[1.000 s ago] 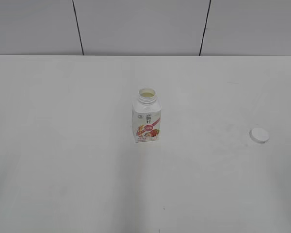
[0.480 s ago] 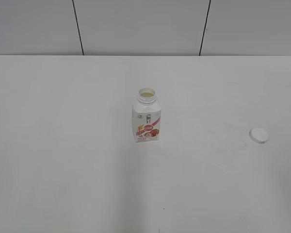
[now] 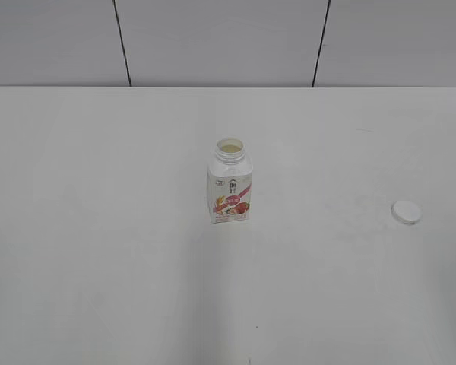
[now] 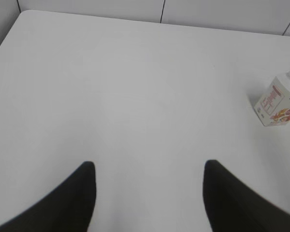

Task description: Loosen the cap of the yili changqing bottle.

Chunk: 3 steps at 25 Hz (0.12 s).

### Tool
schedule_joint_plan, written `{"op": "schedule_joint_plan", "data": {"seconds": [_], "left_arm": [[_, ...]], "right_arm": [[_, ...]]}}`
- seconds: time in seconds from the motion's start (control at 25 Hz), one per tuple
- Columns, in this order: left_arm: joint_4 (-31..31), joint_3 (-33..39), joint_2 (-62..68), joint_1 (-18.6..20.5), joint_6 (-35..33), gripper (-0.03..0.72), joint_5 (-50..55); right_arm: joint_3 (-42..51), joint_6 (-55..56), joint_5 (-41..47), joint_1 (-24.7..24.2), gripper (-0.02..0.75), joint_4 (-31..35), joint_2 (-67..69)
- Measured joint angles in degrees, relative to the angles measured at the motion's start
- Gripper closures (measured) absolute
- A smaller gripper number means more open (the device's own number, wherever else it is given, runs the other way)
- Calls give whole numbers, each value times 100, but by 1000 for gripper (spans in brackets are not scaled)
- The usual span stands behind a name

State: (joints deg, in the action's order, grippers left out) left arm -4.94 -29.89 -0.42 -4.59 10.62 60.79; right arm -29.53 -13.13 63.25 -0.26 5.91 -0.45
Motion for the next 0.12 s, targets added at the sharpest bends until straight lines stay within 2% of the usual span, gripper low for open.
{"op": "schedule_joint_plan", "data": {"seconds": [0.12], "left_arm": [[-5,0,0,0,0,252,0]], "right_arm": [[0,0,0,0,172,-5,0]]}}
